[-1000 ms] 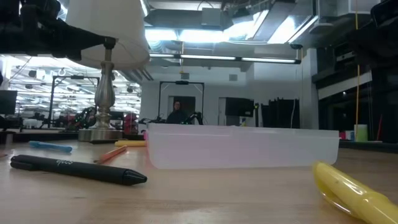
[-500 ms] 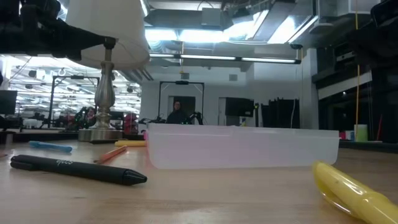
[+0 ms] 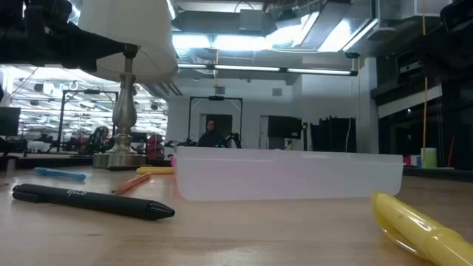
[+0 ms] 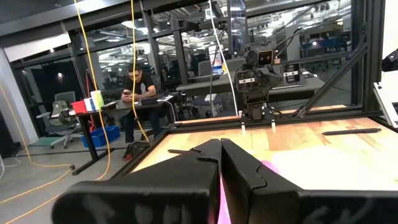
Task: Pick & place school supplies into a supply box
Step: Put the orange pencil into the pink supply box
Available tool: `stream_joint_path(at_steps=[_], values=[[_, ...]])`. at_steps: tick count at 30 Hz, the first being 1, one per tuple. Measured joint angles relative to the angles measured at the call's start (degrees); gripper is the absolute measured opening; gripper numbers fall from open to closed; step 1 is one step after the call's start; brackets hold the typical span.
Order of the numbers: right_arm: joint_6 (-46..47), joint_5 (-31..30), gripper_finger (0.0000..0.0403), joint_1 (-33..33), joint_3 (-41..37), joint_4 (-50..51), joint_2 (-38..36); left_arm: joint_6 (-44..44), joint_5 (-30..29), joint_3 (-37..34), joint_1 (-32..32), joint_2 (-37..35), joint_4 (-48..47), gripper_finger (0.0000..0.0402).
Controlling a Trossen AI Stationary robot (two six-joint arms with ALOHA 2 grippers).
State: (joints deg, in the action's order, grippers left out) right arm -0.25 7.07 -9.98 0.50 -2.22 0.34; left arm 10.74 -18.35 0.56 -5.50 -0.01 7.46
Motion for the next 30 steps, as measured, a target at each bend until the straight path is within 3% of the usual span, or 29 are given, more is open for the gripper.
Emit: stream_joint_path(at_steps=[8, 13, 24, 30], values=[[1.4, -0.7, 0.0021, 0.0, 0.0, 0.0, 0.0, 0.0, 0.0, 0.0, 0.0, 0.0, 0.0, 0.0004], [1.2, -8.6, 0.0006, 0.0, 0.0, 0.8, 0.8, 0.0, 0.0, 0.0, 0.0, 0.0, 0.0, 0.0005], [3.0, -16.4, 0.0004, 0.0, 0.0, -1.4, 4.3, 0.3, 0.1, 0.0, 0.0, 0.0, 0.3, 0.0001], [3.3, -17.6, 0.0002, 0.0, 0.0, -5.2, 4.9, -1.7, 1.3, 0.0, 0.0, 0.0, 0.0, 0.0003]])
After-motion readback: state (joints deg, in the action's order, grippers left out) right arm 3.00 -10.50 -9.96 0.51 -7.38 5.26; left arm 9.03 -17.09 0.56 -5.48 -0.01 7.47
